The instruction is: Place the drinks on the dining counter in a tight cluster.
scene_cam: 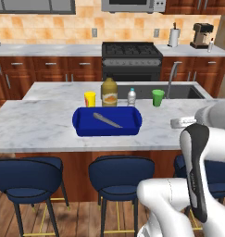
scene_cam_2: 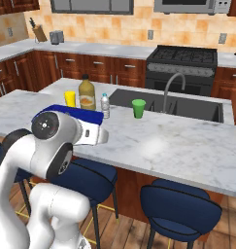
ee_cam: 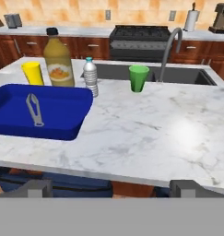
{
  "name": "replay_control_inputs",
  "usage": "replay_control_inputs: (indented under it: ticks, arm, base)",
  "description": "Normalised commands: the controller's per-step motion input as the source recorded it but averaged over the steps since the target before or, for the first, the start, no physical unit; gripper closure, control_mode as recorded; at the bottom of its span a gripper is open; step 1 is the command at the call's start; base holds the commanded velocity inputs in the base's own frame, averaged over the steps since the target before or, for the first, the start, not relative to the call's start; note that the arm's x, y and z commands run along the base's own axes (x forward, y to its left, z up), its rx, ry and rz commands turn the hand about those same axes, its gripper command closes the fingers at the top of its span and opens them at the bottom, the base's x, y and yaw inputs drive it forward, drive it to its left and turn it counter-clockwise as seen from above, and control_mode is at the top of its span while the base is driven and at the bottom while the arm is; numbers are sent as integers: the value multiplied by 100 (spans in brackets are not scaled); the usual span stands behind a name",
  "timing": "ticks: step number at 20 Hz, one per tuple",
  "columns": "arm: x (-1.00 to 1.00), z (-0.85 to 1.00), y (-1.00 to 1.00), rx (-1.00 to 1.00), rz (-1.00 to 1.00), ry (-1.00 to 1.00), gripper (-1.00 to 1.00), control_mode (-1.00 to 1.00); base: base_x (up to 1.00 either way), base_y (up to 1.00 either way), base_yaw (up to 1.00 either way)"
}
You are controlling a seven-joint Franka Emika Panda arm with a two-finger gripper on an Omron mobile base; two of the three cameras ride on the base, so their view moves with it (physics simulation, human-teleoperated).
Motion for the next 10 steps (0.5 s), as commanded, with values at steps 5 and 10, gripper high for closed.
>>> replay_control_inputs:
  ticks: [5,10]
  arm:
    - [-43,1,1,0,1,1,-100,-100]
    - [0,0,0,0,0,0,-100,-100]
  base:
    - [0,0,0]
    - [0,0,0]
